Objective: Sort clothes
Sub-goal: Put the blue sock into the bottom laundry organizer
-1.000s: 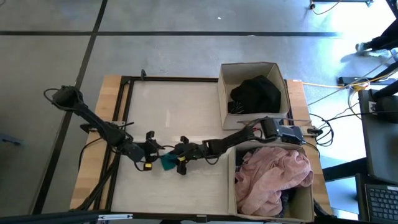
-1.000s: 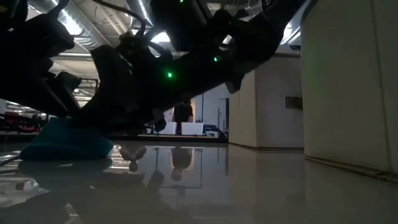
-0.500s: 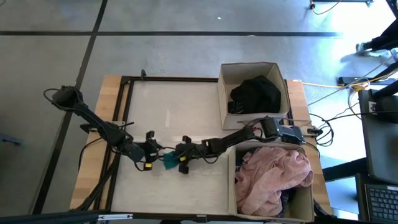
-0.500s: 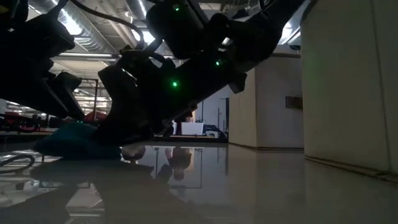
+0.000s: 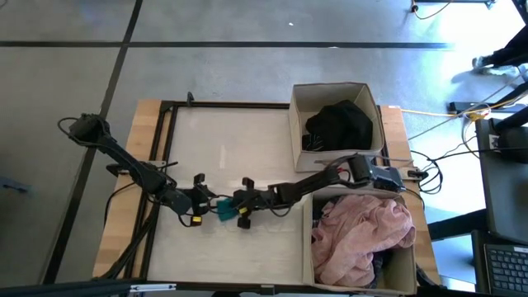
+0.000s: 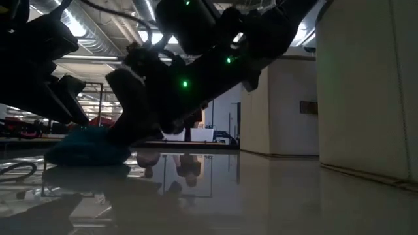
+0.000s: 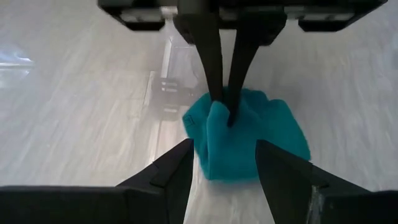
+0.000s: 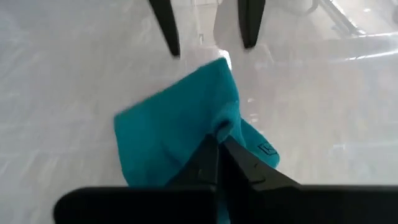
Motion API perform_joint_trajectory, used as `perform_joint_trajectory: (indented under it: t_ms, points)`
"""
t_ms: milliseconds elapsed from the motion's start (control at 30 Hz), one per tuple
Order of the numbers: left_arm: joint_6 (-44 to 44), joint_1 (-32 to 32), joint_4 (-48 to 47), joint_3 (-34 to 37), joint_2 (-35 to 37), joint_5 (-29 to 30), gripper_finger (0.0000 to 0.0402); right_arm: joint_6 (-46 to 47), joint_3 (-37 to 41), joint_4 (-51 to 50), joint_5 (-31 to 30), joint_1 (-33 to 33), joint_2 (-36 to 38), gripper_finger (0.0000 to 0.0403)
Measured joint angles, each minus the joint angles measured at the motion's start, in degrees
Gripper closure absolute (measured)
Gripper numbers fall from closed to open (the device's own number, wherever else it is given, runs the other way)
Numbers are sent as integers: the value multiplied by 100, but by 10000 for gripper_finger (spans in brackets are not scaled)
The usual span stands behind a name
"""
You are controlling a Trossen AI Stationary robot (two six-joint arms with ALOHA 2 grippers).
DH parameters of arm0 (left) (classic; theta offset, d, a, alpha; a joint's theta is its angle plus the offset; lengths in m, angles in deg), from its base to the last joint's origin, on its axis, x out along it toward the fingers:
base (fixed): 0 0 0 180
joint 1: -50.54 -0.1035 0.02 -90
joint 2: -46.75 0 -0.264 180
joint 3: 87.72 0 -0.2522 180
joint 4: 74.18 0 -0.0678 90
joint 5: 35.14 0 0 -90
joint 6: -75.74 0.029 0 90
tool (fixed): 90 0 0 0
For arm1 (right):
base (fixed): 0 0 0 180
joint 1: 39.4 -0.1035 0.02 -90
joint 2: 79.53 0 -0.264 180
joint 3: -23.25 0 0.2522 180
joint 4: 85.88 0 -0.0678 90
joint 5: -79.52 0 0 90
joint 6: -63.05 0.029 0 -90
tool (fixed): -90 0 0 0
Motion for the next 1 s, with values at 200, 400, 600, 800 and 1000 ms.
perform_joint_trajectory:
  t_ms: [200,400,600,800,1000]
  points:
    - [-4,0,-2,0,0,0,238,-165,0,-548,-453,-129,409,395]
    - [-2,0,-2,0,0,2,238,-337,0,-1591,-1075,-415,1192,395]
    - [-3,0,-1,0,0,4,238,-390,0,-2973,-1844,-713,2092,399]
    - [-2,0,-5,0,0,4,238,-116,0,-4115,-2180,-1049,3203,393]
    - [24,0,2,0,0,4,238,688,-4,-5496,-2472,-1568,4343,392]
